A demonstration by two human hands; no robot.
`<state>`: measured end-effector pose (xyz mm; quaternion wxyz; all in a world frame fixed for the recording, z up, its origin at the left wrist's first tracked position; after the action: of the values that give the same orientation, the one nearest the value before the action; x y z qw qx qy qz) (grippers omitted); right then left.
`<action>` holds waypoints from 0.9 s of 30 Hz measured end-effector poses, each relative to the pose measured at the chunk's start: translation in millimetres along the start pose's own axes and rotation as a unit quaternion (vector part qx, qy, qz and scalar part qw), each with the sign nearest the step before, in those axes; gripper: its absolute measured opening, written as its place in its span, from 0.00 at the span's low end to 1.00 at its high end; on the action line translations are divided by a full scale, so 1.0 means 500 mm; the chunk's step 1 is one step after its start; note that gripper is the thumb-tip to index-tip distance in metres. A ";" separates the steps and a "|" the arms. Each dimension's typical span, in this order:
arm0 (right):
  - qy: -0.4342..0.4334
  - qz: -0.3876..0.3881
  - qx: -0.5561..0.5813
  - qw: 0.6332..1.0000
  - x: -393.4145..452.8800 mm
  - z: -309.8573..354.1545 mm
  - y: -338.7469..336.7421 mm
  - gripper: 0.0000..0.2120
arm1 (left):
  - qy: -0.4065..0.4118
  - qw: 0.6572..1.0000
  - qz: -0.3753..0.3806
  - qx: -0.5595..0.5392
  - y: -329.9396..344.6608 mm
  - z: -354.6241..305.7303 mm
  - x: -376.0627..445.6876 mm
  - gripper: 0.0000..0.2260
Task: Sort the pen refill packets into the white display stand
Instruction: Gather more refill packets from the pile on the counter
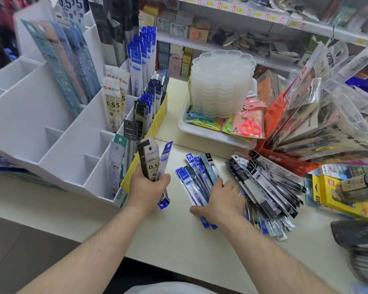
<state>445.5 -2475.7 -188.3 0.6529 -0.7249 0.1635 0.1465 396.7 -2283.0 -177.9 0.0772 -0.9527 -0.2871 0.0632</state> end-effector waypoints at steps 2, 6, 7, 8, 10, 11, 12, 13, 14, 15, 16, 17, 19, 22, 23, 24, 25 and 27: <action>-0.008 0.009 0.035 0.999 0.007 0.001 -0.004 0.44 | -0.015 1.000 -0.018 -0.020 -0.005 -0.005 -0.003 0.10; -0.034 0.006 0.085 0.996 0.024 -0.003 -0.022 0.26 | -0.067 0.995 -0.012 -0.069 -0.009 -0.007 -0.006 0.09; -0.040 0.000 0.088 0.995 0.028 -0.006 -0.027 0.22 | -0.086 0.993 0.004 -0.078 -0.007 -0.008 -0.006 0.09; -0.045 -0.006 0.090 0.995 0.031 -0.009 -0.030 0.20 | -0.106 0.990 0.020 -0.086 -0.006 -0.007 -0.005 0.09; -0.049 -0.012 0.101 0.994 0.037 -0.017 -0.036 0.17 | -0.146 0.983 0.042 -0.098 -0.003 0.000 -0.002 0.08; -0.046 -0.008 0.120 0.992 0.041 -0.022 -0.038 0.16 | -0.164 0.980 0.050 -0.101 -0.002 0.004 -0.001 0.08; -0.039 0.002 0.150 0.988 0.045 -0.027 -0.042 0.15 | -0.178 0.977 0.058 -0.100 0.000 0.009 0.000 0.08; -0.029 0.019 0.187 0.982 0.049 -0.033 -0.044 0.15 | -0.191 0.975 0.067 -0.094 0.002 0.015 -0.001 0.08; -0.019 0.038 0.224 0.974 0.052 -0.040 -0.047 0.14 | -0.202 0.973 0.075 -0.084 0.004 0.017 -0.002 0.09; -0.010 0.057 0.257 0.965 0.053 -0.046 -0.049 0.14 | -0.211 0.971 0.081 -0.077 0.006 0.021 -0.004 0.09; -0.003 0.076 0.289 0.954 0.054 -0.051 -0.050 0.14 | -0.220 0.969 0.085 -0.076 0.007 0.023 -0.006 0.10; 0.001 0.093 0.321 0.942 0.051 -0.056 -0.050 0.14 | -0.231 0.966 0.086 -0.081 0.009 0.024 -0.007 0.10; 0.010 0.119 0.388 0.914 0.042 -0.064 -0.050 0.13 | -0.254 0.958 0.085 -0.097 0.011 0.024 -0.011 0.09; 0.025 0.151 0.465 0.872 0.021 -0.063 -0.054 0.13 | -0.269 0.954 0.094 -0.089 0.016 0.023 -0.018 0.06; 0.026 0.163 0.493 0.854 0.013 -0.058 -0.055 0.13 | -0.269 0.954 0.106 -0.084 0.021 0.022 -0.020 0.06; 0.024 0.178 0.529 0.830 0.004 -0.048 -0.057 0.13 | -0.269 0.952 0.119 -0.088 0.028 0.019 -0.024 0.06; 0.017 0.196 0.565 0.801 -0.006 -0.036 -0.059 0.14 | -0.270 0.949 0.133 -0.098 0.035 0.013 -0.028 0.06; -0.010 0.236 0.616 0.752 -0.027 -0.006 -0.064 0.14 | -0.275 0.938 0.160 -0.139 0.050 -0.008 -0.037 0.04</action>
<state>447.2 -2475.2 -153.5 0.9044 -0.1025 0.3776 0.1701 395.6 -2314.3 -177.4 -0.1492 -0.9325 -0.1473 0.2941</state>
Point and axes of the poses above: each hand's wrist, its own x-axis towards the middle knuckle, its own y-axis out of the palm, z = x × y, the point moved 3 cm from there along x, towards the middle knuckle, and after that the axes turned 6 degrees about y, right-handed, at the moved point
